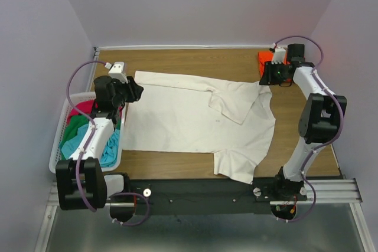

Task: Fold and stack the t-shirts
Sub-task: Fold the tshirt

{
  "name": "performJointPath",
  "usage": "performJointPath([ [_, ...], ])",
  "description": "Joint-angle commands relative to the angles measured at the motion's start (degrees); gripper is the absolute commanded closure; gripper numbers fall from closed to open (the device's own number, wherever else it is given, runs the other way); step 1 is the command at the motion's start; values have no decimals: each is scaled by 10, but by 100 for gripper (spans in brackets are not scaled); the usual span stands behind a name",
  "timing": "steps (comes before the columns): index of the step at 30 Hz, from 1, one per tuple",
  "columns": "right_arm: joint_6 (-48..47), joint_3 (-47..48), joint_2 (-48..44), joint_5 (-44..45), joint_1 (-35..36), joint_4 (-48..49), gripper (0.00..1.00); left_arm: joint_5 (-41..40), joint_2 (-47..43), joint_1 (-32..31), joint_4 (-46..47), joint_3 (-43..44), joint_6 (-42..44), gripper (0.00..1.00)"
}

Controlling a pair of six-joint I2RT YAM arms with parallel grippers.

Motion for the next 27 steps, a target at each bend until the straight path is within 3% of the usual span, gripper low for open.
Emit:
performJointPath([
  [1,80,0,28,46,-10,33,56,59,42,-9,-7,33,-12,54],
  [13,119,75,133,43,-22,49,56,32,107,-28,-47,61,-5,54],
  [20,119,104,169,52,-22,57,59,-37,232,-92,-110,205,-26,55],
  [27,129,106,162,48,-22,63,94,-93,410,-110,-158,341,-46,64],
])
